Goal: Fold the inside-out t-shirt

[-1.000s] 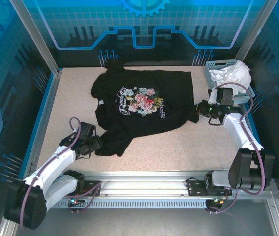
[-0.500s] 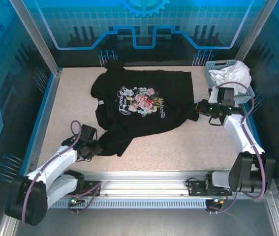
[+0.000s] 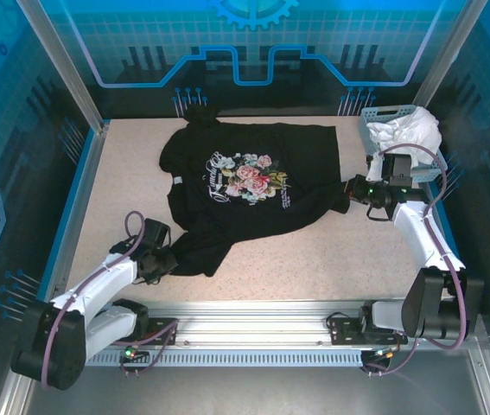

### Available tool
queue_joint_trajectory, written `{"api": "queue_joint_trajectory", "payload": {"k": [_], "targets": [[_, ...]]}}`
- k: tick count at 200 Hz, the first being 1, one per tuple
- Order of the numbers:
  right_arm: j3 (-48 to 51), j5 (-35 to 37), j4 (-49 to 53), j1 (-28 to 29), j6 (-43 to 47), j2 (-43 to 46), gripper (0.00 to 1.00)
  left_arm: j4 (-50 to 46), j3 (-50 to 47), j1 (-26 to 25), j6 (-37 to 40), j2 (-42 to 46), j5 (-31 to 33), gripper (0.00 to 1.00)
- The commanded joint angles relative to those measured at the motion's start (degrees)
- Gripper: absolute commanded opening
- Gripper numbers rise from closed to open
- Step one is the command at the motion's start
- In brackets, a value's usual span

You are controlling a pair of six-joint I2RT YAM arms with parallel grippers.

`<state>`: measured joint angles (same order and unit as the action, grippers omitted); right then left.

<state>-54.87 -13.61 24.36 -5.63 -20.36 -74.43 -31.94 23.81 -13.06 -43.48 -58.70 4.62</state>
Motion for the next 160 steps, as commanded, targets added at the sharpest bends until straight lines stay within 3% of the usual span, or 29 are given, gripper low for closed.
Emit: {"api": "queue_joint_trajectory", "payload": {"k": [1, 35, 65, 126, 160], "targets": [[0.21, 1.2, -0.7, 0.07, -0.12, 2.17, 0.0, 4.61, 1.56, 0.2, 0.71, 4.88, -0.82, 0.0], [-2.37, 2.32, 0.56, -1.38, -0.3, 6.13, 0.0, 2.59, 12.18, 3.19, 4.24, 17.55, 4.54, 0.0], [-8.25, 4.07, 3.59, -2.09, -0.09, 12.04, 0.0, 2.1, 26.98, 5.59, 10.07, 22.43, 8.11, 0.0], [-25.88, 12.09, 15.46, -2.42, 3.71, 28.22, 0.0, -1.2, 58.3, 5.68, 21.14, 21.96, 10.29, 0.0], [-29.67, 13.13, 15.48, -2.46, 3.35, 29.62, 0.0, -5.9, 66.79, 5.68, 25.59, 10.78, 13.53, 0.0]]}}
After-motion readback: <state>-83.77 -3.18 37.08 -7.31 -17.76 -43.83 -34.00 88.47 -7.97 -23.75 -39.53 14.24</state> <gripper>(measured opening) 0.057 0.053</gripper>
